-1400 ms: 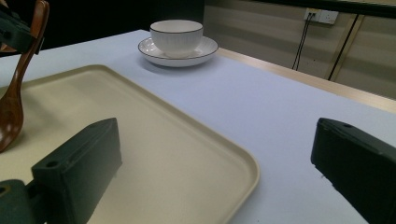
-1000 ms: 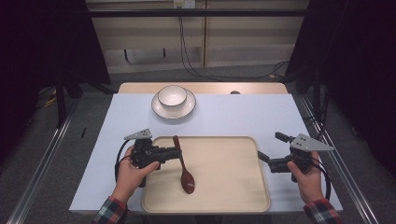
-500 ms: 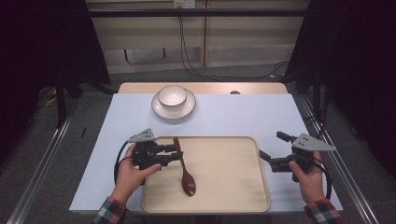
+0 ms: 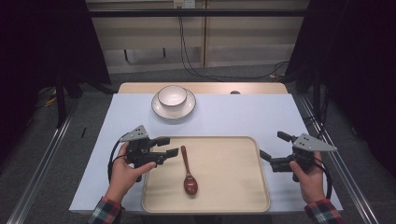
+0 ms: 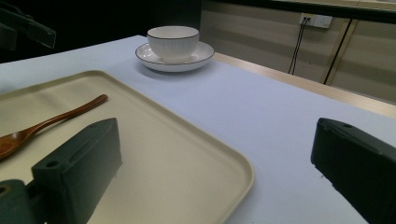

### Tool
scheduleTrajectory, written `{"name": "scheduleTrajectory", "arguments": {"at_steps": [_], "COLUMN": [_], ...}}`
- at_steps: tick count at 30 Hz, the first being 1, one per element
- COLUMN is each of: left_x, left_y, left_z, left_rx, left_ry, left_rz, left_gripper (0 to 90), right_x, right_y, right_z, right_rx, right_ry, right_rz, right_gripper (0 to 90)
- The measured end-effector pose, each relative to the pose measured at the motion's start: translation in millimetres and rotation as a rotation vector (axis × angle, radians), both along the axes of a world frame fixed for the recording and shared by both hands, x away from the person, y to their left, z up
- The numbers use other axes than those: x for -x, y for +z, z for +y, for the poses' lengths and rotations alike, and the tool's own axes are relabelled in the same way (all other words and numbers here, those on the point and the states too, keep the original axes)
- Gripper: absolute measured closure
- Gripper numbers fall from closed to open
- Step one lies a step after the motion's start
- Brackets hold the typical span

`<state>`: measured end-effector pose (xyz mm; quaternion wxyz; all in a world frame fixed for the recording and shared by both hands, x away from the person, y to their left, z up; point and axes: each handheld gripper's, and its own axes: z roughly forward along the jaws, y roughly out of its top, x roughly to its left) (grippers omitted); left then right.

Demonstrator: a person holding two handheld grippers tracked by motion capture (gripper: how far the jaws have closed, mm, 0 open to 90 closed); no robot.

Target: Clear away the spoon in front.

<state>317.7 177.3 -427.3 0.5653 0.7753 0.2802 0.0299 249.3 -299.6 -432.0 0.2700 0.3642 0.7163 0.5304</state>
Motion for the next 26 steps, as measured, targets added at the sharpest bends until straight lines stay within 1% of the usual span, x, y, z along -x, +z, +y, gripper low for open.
{"name": "scheduleTrajectory", "arguments": {"at_steps": [1,6,11,12,15,19,21,22,24,25,26], "left_x": [-0.1,-1.5,-3.1,-3.3,-4.0,-5.8,-7.3,-7.8,-8.9,-9.1,-9.3], "left_y": [0.9,5.6,7.8,8.0,8.3,7.6,7.1,7.2,6.8,6.9,7.1], "left_z": [1.3,10.4,17.6,18.7,20.7,24.2,26.6,27.5,29.1,29.4,30.4], "left_rx": [-0.002,0.027,0.036,0.030,0.040,0.030,0.024,0.017,0.033,0.027,0.010], "left_ry": [0.007,0.036,0.042,0.045,0.039,0.047,0.055,0.061,0.064,0.067,0.070], "left_rz": [-0.003,-0.018,-0.027,-0.035,-0.048,-0.055,-0.062,-0.059,-0.042,-0.043,-0.042], "left_gripper": [34.9,31.1,28.5,27.5,26.2,24.2,21.4,19.7,17.4,16.0,15.9], "right_x": [-0.1,-0.4,-0.6,-0.6,-0.5,-0.5,-0.6,-0.3,-0.3,-0.1,-0.1], "right_y": [-0.1,-0.8,-0.6,-0.6,-0.4,-0.5,-0.4,-0.2,-0.1,0.0,0.0], "right_z": [0.0,1.5,0.6,0.4,0.4,0.6,0.4,0.5,0.2,0.1,0.1], "right_rx": [0.001,0.004,0.006,0.009,0.009,0.005,0.009,0.009,0.009,0.009,0.008], "right_ry": [0.000,0.008,0.003,0.004,0.003,0.005,0.005,0.005,0.007,0.007,0.008], "right_rz": [0.000,0.005,0.000,-0.001,0.001,0.002,-0.001,0.001,-0.001,0.000,0.001], "right_gripper": [1.4,1.4,1.4,1.4,1.4,1.4,1.4,1.4,1.4,1.4,1.4]}}
